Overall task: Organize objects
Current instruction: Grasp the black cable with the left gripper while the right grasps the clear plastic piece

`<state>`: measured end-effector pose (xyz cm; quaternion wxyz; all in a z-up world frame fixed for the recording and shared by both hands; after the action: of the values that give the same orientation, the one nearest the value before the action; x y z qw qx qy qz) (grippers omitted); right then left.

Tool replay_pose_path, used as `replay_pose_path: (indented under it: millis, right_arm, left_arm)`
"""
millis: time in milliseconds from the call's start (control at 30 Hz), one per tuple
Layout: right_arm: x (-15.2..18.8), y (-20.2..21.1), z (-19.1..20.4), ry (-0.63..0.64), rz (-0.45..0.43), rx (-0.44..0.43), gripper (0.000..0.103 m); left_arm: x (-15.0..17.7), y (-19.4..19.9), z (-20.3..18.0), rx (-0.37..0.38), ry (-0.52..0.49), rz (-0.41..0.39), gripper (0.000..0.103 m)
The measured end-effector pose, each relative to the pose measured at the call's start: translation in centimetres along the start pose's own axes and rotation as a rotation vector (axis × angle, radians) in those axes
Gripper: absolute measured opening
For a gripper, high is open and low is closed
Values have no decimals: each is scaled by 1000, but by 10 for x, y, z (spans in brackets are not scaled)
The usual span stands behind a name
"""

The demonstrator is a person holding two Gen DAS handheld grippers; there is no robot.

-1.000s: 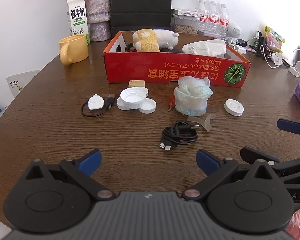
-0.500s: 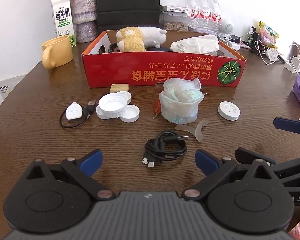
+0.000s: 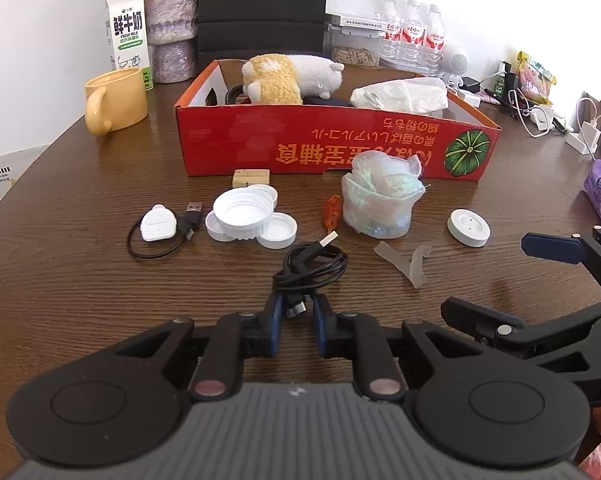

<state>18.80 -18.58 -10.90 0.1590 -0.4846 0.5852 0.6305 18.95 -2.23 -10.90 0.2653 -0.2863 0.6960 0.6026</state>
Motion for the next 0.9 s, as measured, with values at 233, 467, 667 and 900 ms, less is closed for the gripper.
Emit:
replay_pose_path:
  millis: [233,467,667,900]
  right_arm:
    - [-11,-8,15,18,-4,-19,101]
    - [-18,-20,30,22,5,-63,87]
    - [-20,-30,36,13,25,-98,59]
    - [-22,-28,37,-3,6,-125,5]
  left_arm:
    - [-1,7,20,-10,23,-17,16]
    - [2,8,35,-25,43,-10,16]
    - [3,9,35,-30,45,-10,16]
    - [3,9,35,-38,45,-8,16]
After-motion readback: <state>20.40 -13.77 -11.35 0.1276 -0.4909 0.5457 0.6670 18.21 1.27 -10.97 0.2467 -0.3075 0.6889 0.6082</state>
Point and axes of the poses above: each gripper's, at about its wrist camera, not at the fingertips, and y roughly against the way its jaws point, z to its left, x to its underside, the point moved 8 cm from there along -y, roughly the way its jaws point, and after that the axes turned 7 degrees about y, right-handed, at the moved point
